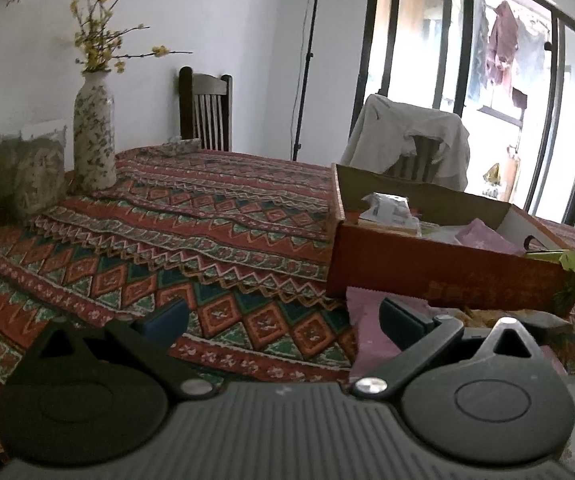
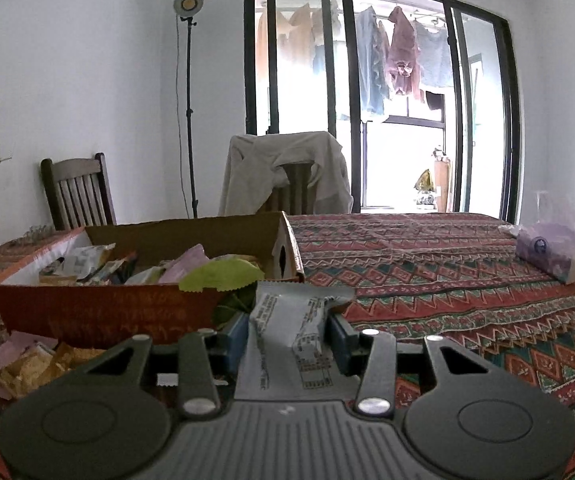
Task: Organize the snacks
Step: 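Grasp the pink sachet with the left tool and lift it, then carry the pink sachet and white packet over the box and release both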
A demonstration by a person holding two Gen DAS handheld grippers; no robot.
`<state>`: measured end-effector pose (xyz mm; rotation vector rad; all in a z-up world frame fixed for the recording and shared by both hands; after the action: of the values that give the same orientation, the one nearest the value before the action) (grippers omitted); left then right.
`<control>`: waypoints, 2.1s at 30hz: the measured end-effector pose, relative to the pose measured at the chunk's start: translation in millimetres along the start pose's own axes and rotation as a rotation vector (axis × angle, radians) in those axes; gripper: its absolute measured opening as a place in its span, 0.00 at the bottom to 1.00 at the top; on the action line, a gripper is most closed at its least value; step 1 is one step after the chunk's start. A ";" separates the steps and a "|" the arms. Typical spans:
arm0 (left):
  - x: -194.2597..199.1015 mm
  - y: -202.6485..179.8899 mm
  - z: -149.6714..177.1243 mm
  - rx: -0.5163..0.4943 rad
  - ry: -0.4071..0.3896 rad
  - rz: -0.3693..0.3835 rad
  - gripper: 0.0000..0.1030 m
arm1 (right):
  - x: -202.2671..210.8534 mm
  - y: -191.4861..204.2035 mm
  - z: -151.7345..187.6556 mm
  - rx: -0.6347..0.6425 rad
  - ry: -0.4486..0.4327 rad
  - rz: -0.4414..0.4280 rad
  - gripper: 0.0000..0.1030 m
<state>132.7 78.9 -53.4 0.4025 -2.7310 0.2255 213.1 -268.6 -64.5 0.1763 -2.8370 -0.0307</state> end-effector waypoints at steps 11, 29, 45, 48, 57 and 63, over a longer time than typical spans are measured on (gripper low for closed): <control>-17.9 -36.1 -6.0 -0.059 0.089 0.045 1.00 | 3.9 -3.1 -1.0 -0.030 -0.016 -0.006 0.42; -69.9 -72.6 22.8 -0.122 0.268 -0.016 0.86 | 10.5 -5.8 -3.3 -0.062 -0.046 -0.038 0.42; -38.2 -58.7 6.4 -0.081 0.174 -0.003 0.61 | 14.2 -7.6 -5.4 -0.070 -0.068 -0.031 0.42; -28.7 -52.9 -0.5 -0.064 0.146 0.004 0.61 | 16.1 -6.9 -6.2 -0.070 -0.082 -0.032 0.42; 5.0 -48.6 -31.6 -0.026 0.038 0.049 0.61 | 25.2 -5.6 -12.3 -0.055 -0.143 -0.032 0.42; 16.6 -53.2 -49.3 -0.013 -0.008 0.089 0.61 | 32.8 2.1 -23.0 -0.005 -0.191 -0.021 0.42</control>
<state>150.8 34.6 3.6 0.2796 -2.7592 0.2302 188.5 -270.7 -32.9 0.2119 -3.0253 -0.0619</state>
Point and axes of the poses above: each gripper's, at about its wrist camera, not at the fingertips, and x roughly against the way its jaws point, y to its left, z to its underside, the point moved 7 cm from there along -x, roughly the way its jaws point, and after that the axes turned 4 degrees about -y, right-handed, at the moved point
